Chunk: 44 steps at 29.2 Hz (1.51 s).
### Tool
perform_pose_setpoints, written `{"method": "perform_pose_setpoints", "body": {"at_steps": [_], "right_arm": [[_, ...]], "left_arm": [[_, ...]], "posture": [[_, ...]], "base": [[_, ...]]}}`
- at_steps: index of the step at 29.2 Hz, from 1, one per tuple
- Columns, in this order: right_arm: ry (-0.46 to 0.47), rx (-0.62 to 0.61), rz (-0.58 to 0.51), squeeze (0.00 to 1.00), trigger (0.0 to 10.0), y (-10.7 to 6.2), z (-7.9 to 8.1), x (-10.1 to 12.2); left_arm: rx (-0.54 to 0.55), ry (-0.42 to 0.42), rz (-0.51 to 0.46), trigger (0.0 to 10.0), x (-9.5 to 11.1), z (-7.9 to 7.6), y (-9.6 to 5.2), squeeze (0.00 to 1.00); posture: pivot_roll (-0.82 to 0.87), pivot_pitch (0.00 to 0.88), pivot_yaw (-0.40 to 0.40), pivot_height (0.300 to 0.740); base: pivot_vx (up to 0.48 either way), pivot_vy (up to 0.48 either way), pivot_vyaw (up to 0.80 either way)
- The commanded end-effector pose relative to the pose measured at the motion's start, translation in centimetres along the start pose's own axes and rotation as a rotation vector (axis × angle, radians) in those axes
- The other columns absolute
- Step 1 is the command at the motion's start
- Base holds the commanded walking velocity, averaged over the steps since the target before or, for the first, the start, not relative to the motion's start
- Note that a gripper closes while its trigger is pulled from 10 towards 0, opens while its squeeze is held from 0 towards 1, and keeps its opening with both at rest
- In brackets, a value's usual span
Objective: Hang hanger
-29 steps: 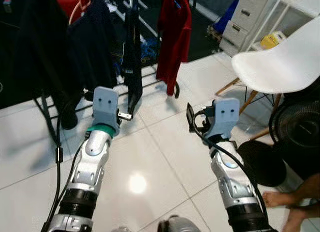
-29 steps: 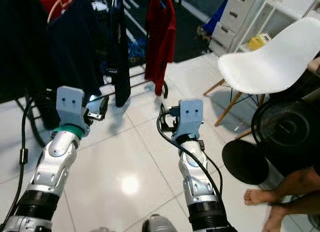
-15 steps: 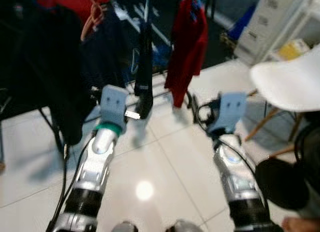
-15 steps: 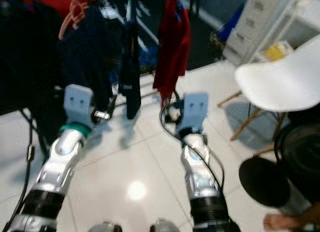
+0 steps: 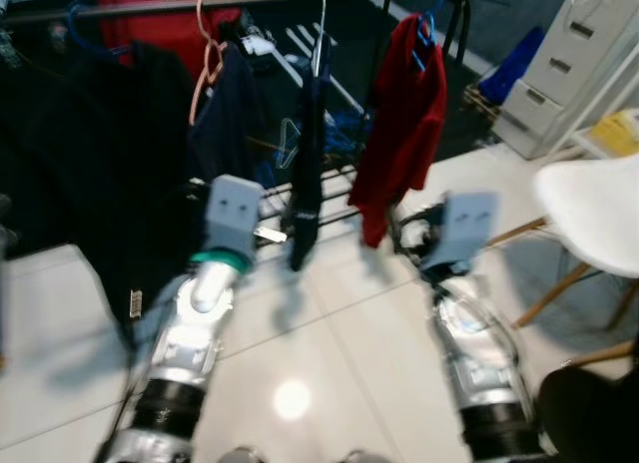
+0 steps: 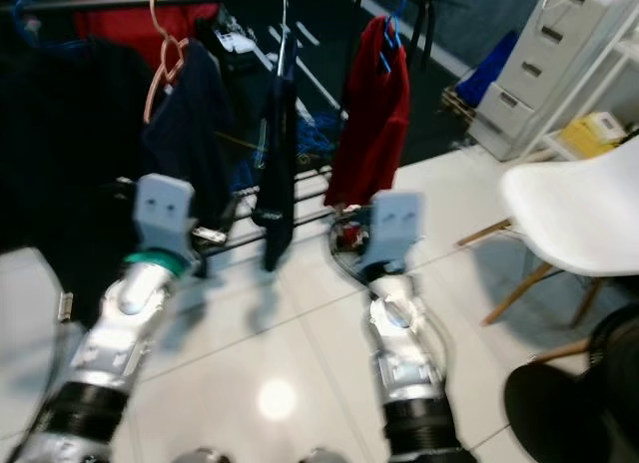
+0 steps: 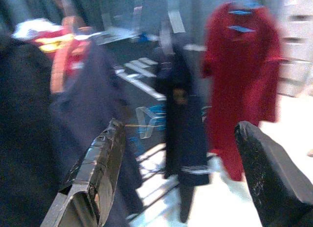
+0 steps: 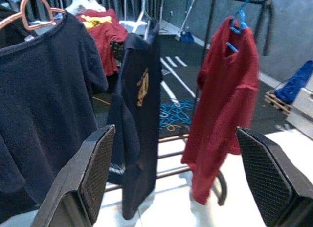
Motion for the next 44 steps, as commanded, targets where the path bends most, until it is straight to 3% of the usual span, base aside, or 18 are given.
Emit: {"method": "perform_pose_setpoints", "body": {"at_steps": [1,17,27,30,33,34,36,37,39,44], "right_arm": [[-0.008,-0.027,0.008,0.0,10.0,-0.1,-0.9,-0.3],[-0.029,0.042,-0.021,0.0,10.0,0.2,0.1,0.4],[-0.02,0.012,-0.027,0.0,10.0,0.5,-0.3,0.7],[0.002,-0.026,-0.048,0.0,10.0,0.6,-1.0,1.2],[0.023,-0.077,-0.054,0.0,10.0,-0.2,-1.8,1.1],[0.023,-0.077,-0.054,0.0,10.0,-0.2,-1.8,1.1],[0.0,-0.125,-0.029,0.0,10.0,-2.3,-2.1,-0.1],[0.0,-0.125,-0.029,0.0,10.0,-2.3,-2.1,-0.1],[-0.044,-0.143,0.001,0.0,10.0,-4.0,-2.3,-1.1],[-0.107,-0.144,0.042,0.0,10.0,-5.1,-3.1,-2.5]], "left_arm": [[-0.017,0.0,0.005,10.0,-0.2,-0.6,-0.1,0.0],[0.014,-0.013,-0.026,10.0,1.0,-0.1,0.0,0.0],[-0.025,-0.073,-0.072,10.0,2.9,-1.4,0.1,0.0],[-0.129,-0.071,-0.139,10.0,4.7,-2.6,-0.3,0.0],[-0.241,-0.046,-0.185,10.0,6.0,-3.1,-1.8,0.0],[-0.241,-0.046,-0.185,10.0,6.0,-3.1,-1.8,0.0],[-0.239,-0.035,-0.131,10.0,4.9,-2.5,-3.1,0.0],[-0.239,-0.035,-0.131,10.0,4.9,-2.5,-3.1,0.0],[-0.2,0.0,-0.071,10.0,3.2,-1.7,-3.6,0.0],[-0.147,0.093,-0.032,10.0,1.4,-0.8,-2.9,0.0]], "posture": [[-0.06,0.0,0.01,0.74],[-0.05,0.0,0.0,0.74],[-0.05,0.0,0.001,0.74],[-0.05,0.0,0.001,0.74],[-0.05,0.0,0.002,0.74],[-0.05,0.0,0.002,0.74],[-0.05,0.011,0.011,0.74],[-0.05,0.011,0.011,0.74],[-0.05,0.018,0.017,0.74],[-0.06,0.016,0.021,0.74]], "base": [[0.461,0.0,0.78],[0.459,0.0,0.77],[0.19,0.0,0.1],[0.0,0.0,0.0],[0.0,0.0,0.0],[0.0,0.0,0.0],[0.0,0.0,0.0],[0.0,0.0,0.0],[0.0,0.0,0.0],[0.0,0.0,0.0]]}}
Point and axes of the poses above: a point about 5 cm out from each wrist's last joint towards the gripper, its own y axis pointing out of the wrist towards the gripper, its own x axis along the axis of the wrist's last joint, z = x × y, the point moved 4 cm from there along y, pointing out of the wrist towards the gripper, and after that the axes turned 2 degrees about -y, right-handed, at the moved point
